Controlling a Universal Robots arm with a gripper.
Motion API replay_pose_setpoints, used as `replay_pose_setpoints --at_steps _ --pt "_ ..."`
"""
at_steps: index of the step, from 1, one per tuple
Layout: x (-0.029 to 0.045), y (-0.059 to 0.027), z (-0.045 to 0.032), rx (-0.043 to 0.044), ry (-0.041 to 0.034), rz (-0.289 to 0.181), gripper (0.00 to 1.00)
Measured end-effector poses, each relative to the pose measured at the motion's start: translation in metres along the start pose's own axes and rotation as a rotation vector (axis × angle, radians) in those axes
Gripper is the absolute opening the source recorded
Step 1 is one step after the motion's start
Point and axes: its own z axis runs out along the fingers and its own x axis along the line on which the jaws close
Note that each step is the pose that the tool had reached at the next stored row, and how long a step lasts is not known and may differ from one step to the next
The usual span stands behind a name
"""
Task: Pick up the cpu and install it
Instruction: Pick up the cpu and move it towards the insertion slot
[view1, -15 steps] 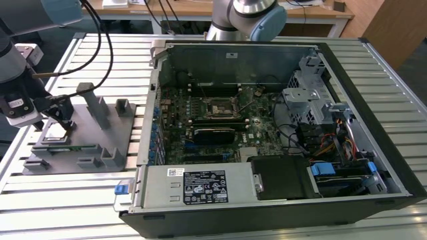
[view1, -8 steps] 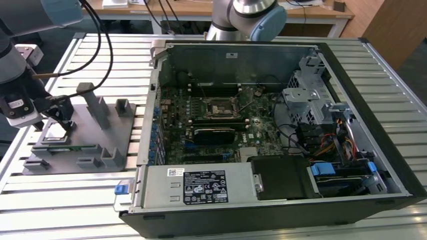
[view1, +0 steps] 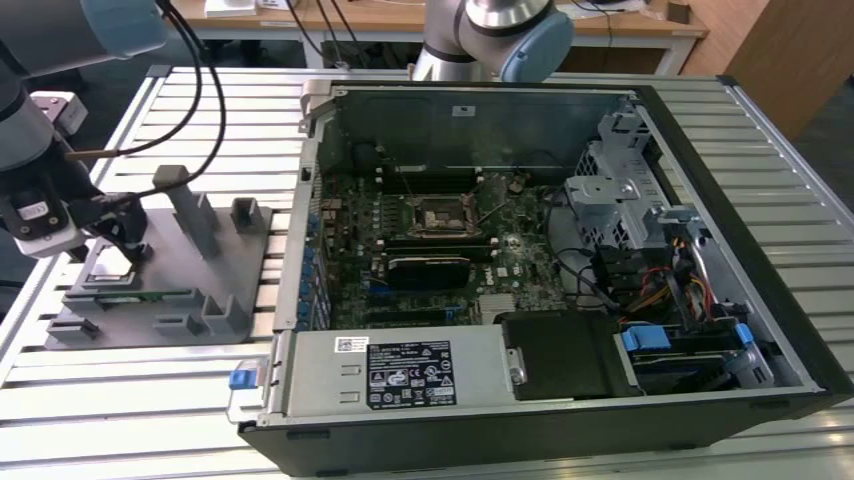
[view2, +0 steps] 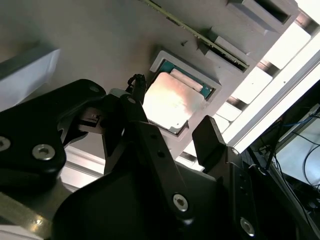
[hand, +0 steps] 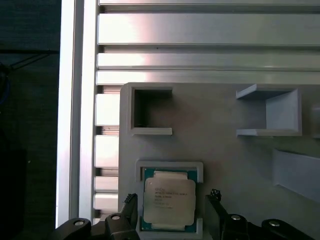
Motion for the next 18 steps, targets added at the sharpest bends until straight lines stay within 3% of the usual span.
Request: replay_pose_setpoints --at_steps 18 --pt "0.0008 -0.0004 0.0124 -0.0001 -0.0002 0.001 0.65"
